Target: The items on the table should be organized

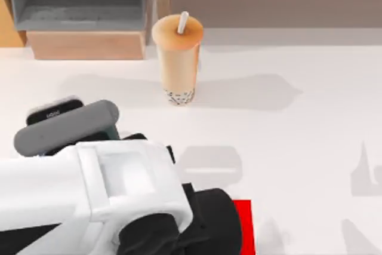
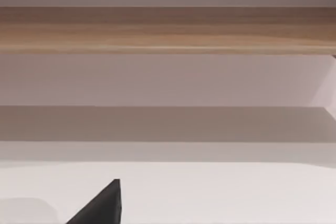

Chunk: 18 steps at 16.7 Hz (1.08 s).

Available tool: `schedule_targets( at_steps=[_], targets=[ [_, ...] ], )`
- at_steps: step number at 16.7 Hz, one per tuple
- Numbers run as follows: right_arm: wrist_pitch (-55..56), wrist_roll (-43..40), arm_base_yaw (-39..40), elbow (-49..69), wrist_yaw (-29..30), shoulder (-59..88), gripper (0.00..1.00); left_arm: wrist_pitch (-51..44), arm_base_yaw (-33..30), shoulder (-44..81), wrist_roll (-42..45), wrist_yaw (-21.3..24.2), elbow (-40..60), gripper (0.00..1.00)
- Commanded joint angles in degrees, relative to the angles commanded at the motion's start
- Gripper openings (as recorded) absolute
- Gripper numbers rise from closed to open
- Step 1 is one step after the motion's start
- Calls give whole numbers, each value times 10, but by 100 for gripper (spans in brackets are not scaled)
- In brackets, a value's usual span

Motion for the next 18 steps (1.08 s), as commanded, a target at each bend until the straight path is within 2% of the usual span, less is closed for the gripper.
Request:
schedule_targets(
  at_steps=[2,4,11,15,18],
  targets=[
    [0,0,0,0,0,0,100,-2,-16,31,-33,-43,21,0],
    [0,0,0,0,0,0,100,-3,-23,49,-50,-64,32,0],
    [0,0,0,0,0,0,100,6,-25,41,-53,-66,36,0],
    [0,0,0,0,0,0,100,91,-53,-19,-55,-71,53,0],
    [0,0,0,0,0,0,100,178,-56,-52,-16,-72,36,0]
  ],
)
